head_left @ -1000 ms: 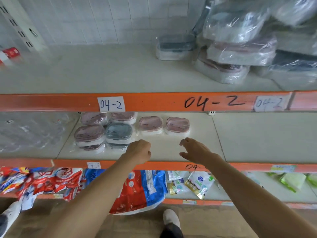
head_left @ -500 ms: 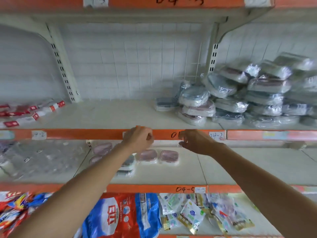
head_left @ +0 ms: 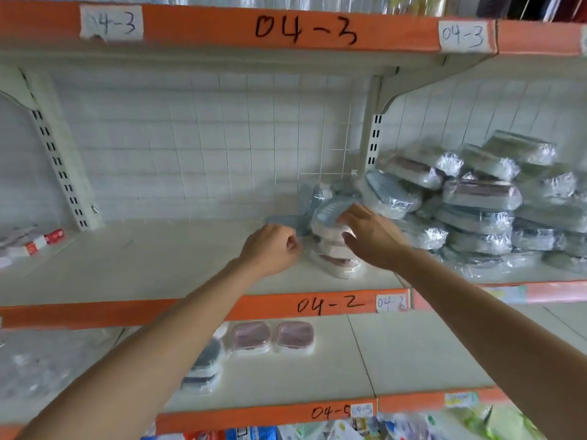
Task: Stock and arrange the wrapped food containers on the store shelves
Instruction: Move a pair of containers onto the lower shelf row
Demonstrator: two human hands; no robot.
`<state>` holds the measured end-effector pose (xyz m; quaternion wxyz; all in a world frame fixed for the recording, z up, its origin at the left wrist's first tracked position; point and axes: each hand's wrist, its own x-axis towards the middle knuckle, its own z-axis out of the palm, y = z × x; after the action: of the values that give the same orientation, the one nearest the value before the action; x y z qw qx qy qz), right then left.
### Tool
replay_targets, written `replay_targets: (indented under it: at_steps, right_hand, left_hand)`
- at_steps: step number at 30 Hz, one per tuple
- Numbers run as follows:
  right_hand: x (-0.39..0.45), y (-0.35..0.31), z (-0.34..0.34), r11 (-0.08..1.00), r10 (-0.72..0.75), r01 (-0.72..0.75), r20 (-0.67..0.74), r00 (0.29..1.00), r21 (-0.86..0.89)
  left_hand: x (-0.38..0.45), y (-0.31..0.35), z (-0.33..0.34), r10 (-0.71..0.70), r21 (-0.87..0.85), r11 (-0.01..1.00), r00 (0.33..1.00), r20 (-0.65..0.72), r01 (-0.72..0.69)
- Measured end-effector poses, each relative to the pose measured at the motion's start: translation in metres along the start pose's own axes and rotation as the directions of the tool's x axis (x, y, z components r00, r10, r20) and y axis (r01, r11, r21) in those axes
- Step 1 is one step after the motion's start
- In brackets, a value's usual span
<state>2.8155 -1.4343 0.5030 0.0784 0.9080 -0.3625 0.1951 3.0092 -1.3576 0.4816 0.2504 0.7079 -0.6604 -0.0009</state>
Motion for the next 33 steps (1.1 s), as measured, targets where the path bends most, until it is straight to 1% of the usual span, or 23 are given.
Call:
replay_targets:
  at_steps: [2, 3, 4, 6, 8, 9, 12, 15, 18, 20, 23, 26, 28, 30, 33]
  right_hand:
    - [0.027, 0.026, -0.003, 0.999, 0.036, -0.036, -0.032, 0.999, 0.002]
    - [0.039, 0.038, -0.005, 0.999, 0.054, -0.053, -0.040, 0.998, 0.011]
    - [0.050, 0.048, -0.006, 0.998, 0.065, -0.065, -0.031, 0.997, 0.013]
    - [0.068, 0.065, -0.009, 0.997, 0.082, -0.082, 0.012, 0.997, 0.002]
    - [0.082, 0.077, -0.013, 0.994, 0.109, -0.109, 0.031, 0.994, -0.002]
    - [0.088, 0.081, -0.015, 0.993, 0.117, -0.117, 0.035, 0.993, -0.007]
    - [0.100, 0.084, -0.013, 0.994, 0.094, -0.089, 0.069, 0.993, -0.067]
    - [0.113, 0.081, -0.009, 0.993, 0.068, -0.059, 0.082, 0.994, -0.103]
    - [0.136, 0.073, -0.007, 0.996, 0.055, -0.052, 0.049, 0.997, -0.069]
    - [0.151, 0.063, 0.000, 0.998, 0.049, -0.045, 0.066, 0.997, -0.053]
    - [0.174, 0.049, 0.019, 0.997, 0.058, -0.050, 0.128, 0.990, -0.061]
    - [0.190, 0.031, 0.046, 0.992, 0.106, -0.119, 0.243, 0.964, 0.041]
    - [0.196, 0.019, 0.069, 0.987, 0.098, -0.133, 0.326, 0.940, 0.087]
    - [0.200, 0.009, 0.089, 0.990, 0.089, -0.124, 0.378, 0.922, 0.069]
    - [0.205, -0.001, 0.107, 0.997, 0.075, -0.081, 0.380, 0.922, 0.000]
  left_hand:
    - [0.045, 0.011, -0.007, -0.022, -0.062, 0.998, 0.999, -0.043, 0.019]
    - [0.068, 0.018, -0.010, -0.025, -0.072, 0.997, 0.999, -0.041, 0.022]
    - [0.088, 0.026, -0.011, -0.016, -0.053, 0.998, 1.000, -0.009, 0.016]
    - [0.118, 0.043, -0.004, 0.001, 0.030, 1.000, 0.994, 0.110, -0.004]
    - [0.136, 0.056, 0.010, -0.006, 0.116, 0.993, 0.972, 0.236, -0.022]
    - [0.141, 0.061, 0.016, -0.014, 0.130, 0.991, 0.958, 0.287, -0.025]
    - [0.150, 0.066, 0.029, 0.006, 0.045, 0.999, 0.932, 0.364, -0.024]
    - [0.159, 0.060, 0.024, 0.045, 0.014, 0.998, 0.924, 0.380, -0.055]
    - [0.161, 0.036, -0.004, 0.066, -0.069, 0.997, 0.921, 0.385, -0.042]
    - [0.158, 0.010, -0.028, 0.030, -0.049, 0.999, 0.913, 0.407, -0.012]
    - [0.151, -0.037, -0.055, -0.056, 0.018, 0.998, 0.918, 0.393, 0.053]
    - [0.139, -0.080, -0.064, -0.145, 0.064, 0.989, 0.918, 0.370, 0.131]
    - [0.132, -0.103, -0.061, -0.205, 0.126, 0.977, 0.907, 0.368, 0.170]
    - [0.126, -0.121, -0.055, -0.244, 0.183, 0.965, 0.896, 0.372, 0.188]
    - [0.119, -0.141, -0.052, -0.266, 0.181, 0.960, 0.902, 0.339, 0.215]
